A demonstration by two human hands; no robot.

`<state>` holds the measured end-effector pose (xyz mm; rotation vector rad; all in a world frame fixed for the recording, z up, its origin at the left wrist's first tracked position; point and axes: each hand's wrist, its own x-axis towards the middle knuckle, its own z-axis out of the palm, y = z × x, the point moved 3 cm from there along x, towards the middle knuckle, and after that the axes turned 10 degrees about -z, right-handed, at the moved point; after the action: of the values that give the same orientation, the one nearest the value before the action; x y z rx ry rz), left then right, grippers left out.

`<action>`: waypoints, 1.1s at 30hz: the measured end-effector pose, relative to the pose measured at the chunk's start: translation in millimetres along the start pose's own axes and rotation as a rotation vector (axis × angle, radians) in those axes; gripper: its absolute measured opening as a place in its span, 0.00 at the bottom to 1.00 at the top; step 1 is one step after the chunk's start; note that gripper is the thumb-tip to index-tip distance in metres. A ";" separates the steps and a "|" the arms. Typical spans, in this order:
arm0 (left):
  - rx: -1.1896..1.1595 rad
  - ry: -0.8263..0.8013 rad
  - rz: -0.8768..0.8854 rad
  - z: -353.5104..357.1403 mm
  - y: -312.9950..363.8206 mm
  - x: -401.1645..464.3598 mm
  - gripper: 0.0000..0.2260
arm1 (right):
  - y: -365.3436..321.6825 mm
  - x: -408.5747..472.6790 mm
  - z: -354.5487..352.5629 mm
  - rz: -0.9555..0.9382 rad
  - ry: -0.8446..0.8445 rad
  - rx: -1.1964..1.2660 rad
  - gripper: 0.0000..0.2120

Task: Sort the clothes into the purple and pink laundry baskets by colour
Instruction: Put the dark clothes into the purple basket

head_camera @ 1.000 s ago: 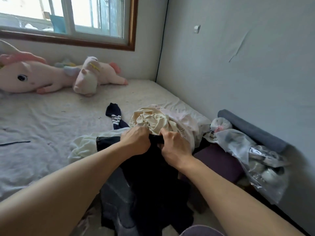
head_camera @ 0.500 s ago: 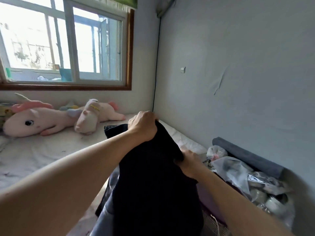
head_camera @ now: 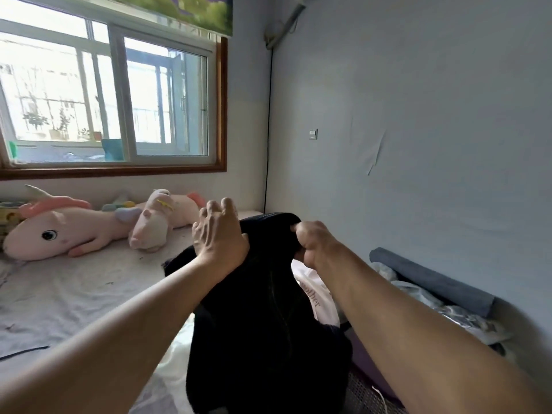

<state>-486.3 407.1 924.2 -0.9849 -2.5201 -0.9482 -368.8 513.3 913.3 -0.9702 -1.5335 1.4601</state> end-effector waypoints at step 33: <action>-0.664 -0.521 -0.144 15.4 61.3 1.0 0.33 | 25.0 6.6 -52.4 -0.295 -0.004 -0.348 0.08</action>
<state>-445.4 451.8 942.4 -1.3888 -2.7560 -1.8564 -323.1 541.1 889.8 -0.8880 -1.8840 1.0097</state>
